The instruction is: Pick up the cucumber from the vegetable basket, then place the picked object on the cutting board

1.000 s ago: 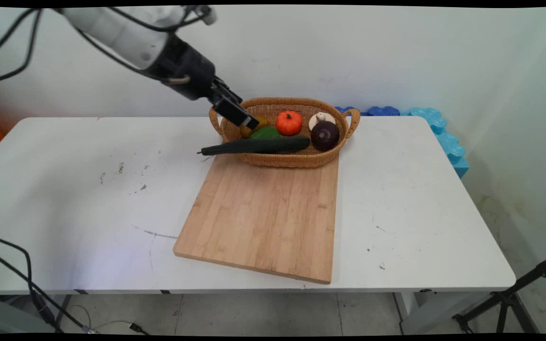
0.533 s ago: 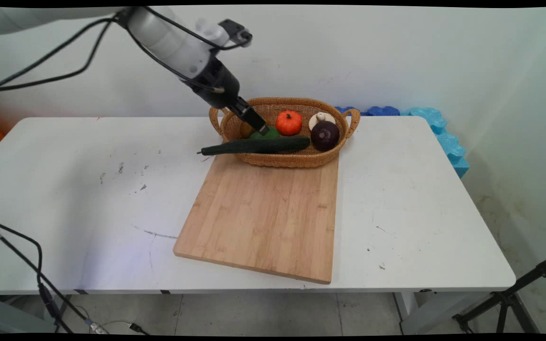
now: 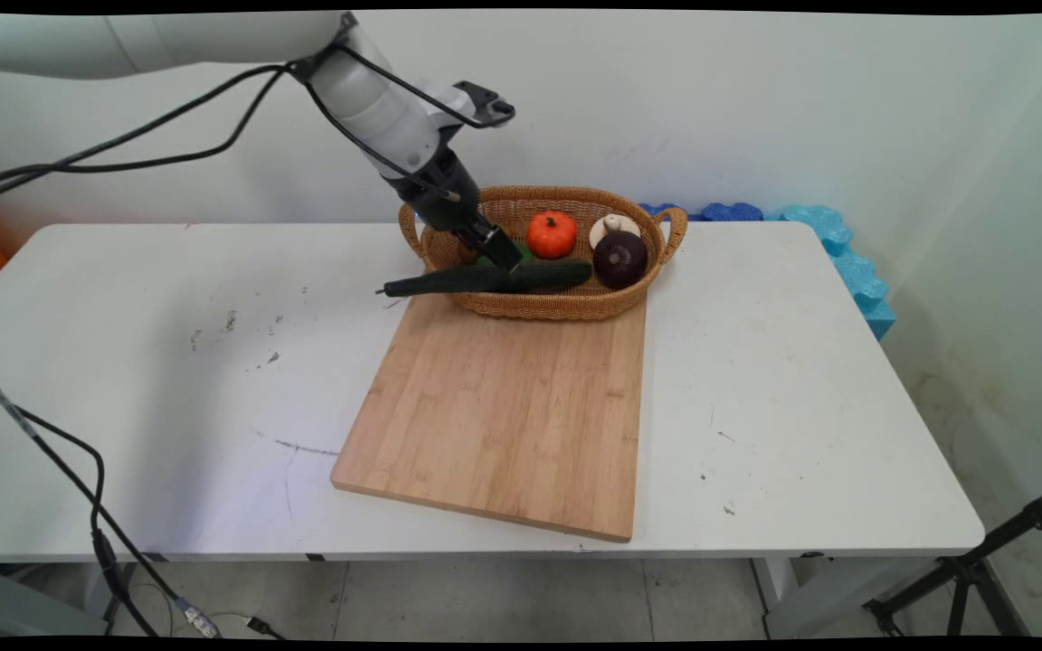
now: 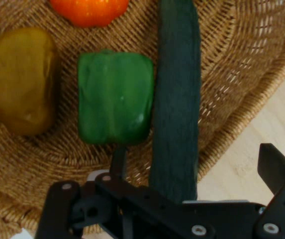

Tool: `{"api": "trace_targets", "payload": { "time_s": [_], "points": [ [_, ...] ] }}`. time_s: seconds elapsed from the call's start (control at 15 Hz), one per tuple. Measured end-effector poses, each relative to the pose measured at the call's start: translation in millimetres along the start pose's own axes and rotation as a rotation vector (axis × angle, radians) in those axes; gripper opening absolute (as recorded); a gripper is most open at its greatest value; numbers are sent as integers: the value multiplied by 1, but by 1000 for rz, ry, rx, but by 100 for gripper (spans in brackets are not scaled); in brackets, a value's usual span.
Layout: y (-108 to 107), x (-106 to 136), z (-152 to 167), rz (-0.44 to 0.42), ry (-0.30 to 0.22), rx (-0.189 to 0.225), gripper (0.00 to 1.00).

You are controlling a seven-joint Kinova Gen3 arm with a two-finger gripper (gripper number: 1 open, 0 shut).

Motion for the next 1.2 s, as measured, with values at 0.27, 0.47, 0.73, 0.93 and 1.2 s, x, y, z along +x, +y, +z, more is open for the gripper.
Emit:
{"api": "trace_targets", "payload": {
  "time_s": [0.27, 0.47, 0.73, 0.93, 1.2],
  "points": [
    [-2, 5, 16, -19, -33, 1, 100],
    [0, 7, 24, -27, -51, -2, 100],
    [2, 10, 31, -28, -64, -10, 0],
    [6, 13, 33, -18, -67, -21, 0],
    [9, 18, 25, 2, -53, -27, 0]
  ]
}}
